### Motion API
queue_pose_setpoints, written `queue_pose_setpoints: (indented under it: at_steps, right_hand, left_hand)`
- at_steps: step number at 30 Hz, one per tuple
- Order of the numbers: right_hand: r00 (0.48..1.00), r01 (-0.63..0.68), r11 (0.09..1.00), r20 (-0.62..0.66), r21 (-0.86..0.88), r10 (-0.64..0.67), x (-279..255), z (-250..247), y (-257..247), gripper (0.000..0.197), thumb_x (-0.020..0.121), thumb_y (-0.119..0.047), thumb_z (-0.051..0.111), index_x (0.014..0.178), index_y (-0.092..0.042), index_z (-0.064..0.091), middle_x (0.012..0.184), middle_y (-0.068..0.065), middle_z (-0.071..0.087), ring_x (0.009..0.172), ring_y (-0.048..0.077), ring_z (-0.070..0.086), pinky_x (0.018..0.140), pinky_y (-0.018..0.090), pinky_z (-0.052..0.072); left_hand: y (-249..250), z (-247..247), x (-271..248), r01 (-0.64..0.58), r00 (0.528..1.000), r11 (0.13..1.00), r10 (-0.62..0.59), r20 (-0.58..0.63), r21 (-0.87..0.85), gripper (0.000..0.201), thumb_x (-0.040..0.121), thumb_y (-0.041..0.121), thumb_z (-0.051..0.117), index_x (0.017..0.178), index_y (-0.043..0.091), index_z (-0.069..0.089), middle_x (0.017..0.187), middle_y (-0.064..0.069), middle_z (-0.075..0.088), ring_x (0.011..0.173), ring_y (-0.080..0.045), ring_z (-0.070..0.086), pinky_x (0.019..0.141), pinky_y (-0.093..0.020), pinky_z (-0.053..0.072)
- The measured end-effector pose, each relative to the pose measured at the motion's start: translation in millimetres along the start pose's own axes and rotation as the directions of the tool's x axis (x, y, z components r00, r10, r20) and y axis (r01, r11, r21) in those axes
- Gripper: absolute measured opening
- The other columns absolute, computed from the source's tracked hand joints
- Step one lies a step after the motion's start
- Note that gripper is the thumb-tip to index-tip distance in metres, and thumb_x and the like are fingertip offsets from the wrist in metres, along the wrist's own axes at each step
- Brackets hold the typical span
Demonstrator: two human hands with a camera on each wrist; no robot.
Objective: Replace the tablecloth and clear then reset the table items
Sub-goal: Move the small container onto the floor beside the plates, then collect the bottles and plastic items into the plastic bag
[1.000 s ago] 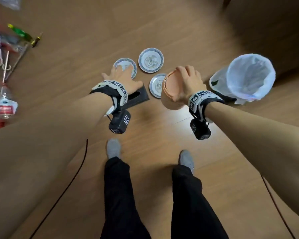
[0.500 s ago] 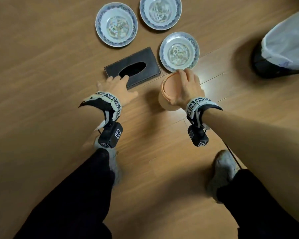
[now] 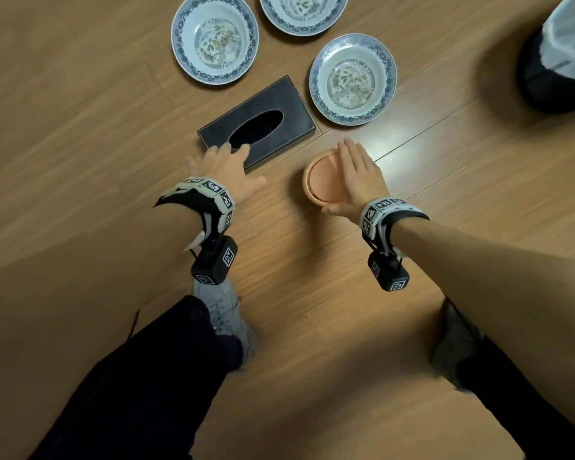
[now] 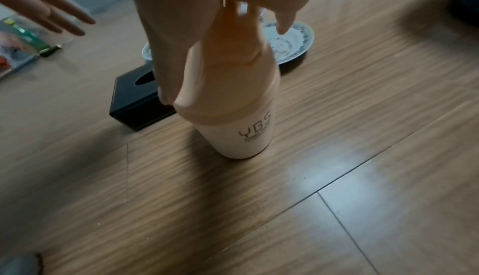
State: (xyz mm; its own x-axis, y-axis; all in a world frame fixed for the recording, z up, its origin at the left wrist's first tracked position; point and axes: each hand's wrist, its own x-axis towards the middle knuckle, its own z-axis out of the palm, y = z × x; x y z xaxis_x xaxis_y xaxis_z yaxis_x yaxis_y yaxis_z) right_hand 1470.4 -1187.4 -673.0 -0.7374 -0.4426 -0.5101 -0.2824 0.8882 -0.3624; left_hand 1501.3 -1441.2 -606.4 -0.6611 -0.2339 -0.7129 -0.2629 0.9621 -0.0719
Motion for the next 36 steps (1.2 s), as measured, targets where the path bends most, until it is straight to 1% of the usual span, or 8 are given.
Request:
queue_pose_setpoints:
  at_steps: [5,10,15,19,22,27,32,36]
  right_hand:
    - [0.999,0.026,0.996,-0.024,0.083,-0.024,-45,-85,4,0.123,0.071,-0.056,0.073,0.155,-0.006,-0.002,0.162,0.017,0.003,0.149,0.030,0.007,0.122,0.043,0.013]
    - [0.983,0.012,0.990,-0.185,0.141,0.015,-102,-200,26,0.110,0.070,-0.055,0.068,0.151,-0.003,0.016,0.152,0.017,0.029,0.138,0.032,0.033,0.113,0.041,0.032]
    - [0.958,-0.002,0.993,-0.286,0.119,0.036,-166,-344,73,0.104,0.079,-0.048,0.069,0.154,-0.005,0.011,0.159,0.016,0.020,0.146,0.029,0.023,0.118,0.038,0.024]
    - [0.935,-0.004,0.994,-0.351,0.109,0.042,-228,-456,130,0.094,0.081,-0.045,0.066,0.151,-0.005,0.017,0.153,0.016,0.029,0.139,0.032,0.033,0.113,0.042,0.032]
    - [0.925,-0.055,0.989,-0.366,0.136,0.101,-287,-536,170,0.088,0.080,-0.039,0.064,0.150,-0.006,0.022,0.150,0.015,0.034,0.135,0.032,0.038,0.109,0.042,0.035]
    - [0.883,-0.131,0.985,-0.439,0.108,0.166,-371,-660,231,0.091,0.084,-0.044,0.059,0.154,-0.009,0.013,0.161,0.012,0.017,0.148,0.026,0.016,0.119,0.044,0.022]
    - [0.782,-0.157,0.964,-0.569,0.216,0.254,-431,-760,281,0.079,0.081,-0.047,0.055,0.147,-0.012,0.028,0.146,0.011,0.039,0.132,0.030,0.040,0.107,0.046,0.038]
    - [0.716,-0.176,0.946,-0.624,0.272,0.312,-461,-806,328,0.073,0.084,-0.038,0.057,0.146,-0.010,0.031,0.147,0.010,0.040,0.135,0.028,0.039,0.110,0.042,0.036]
  left_hand:
    - [29,-61,-44,-0.028,1.000,1.000,0.028,0.011,0.003,0.076,0.084,0.066,0.042,0.150,0.031,0.027,0.146,-0.007,0.041,0.134,-0.031,0.038,0.106,-0.055,0.030]
    - [88,-151,-103,-0.090,0.996,0.995,0.091,-0.008,0.034,0.077,0.081,0.069,0.039,0.147,0.030,0.032,0.139,-0.009,0.047,0.127,-0.033,0.043,0.103,-0.054,0.033]
    - [179,-266,-167,-0.128,0.986,0.992,0.129,-0.109,0.020,0.051,0.073,0.068,0.042,0.100,0.027,0.052,0.106,-0.009,0.060,0.103,-0.035,0.055,0.098,-0.062,0.035]
    - [262,-364,-236,-0.141,0.968,0.984,0.159,-0.193,0.105,0.068,0.085,0.063,0.044,0.141,0.026,0.040,0.135,-0.011,0.053,0.119,-0.036,0.051,0.102,-0.056,0.035]
    - [326,-438,-304,-0.152,0.949,0.979,0.183,-0.256,0.135,0.069,0.081,0.060,0.045,0.141,0.026,0.040,0.138,-0.011,0.049,0.122,-0.034,0.049,0.100,-0.055,0.032]
    - [441,-532,-390,-0.192,0.917,0.973,0.225,-0.330,0.128,0.068,0.078,0.059,0.046,0.138,0.027,0.042,0.134,-0.011,0.051,0.119,-0.036,0.050,0.097,-0.052,0.035]
    - [553,-601,-439,-0.310,0.861,0.941,0.339,-0.379,0.139,0.076,0.081,0.062,0.044,0.149,0.029,0.031,0.147,-0.010,0.041,0.131,-0.038,0.041,0.105,-0.054,0.031]
    - [632,-630,-455,-0.381,0.813,0.905,0.425,-0.398,0.189,0.077,0.082,0.061,0.046,0.150,0.028,0.030,0.150,-0.010,0.039,0.133,-0.038,0.039,0.107,-0.056,0.031]
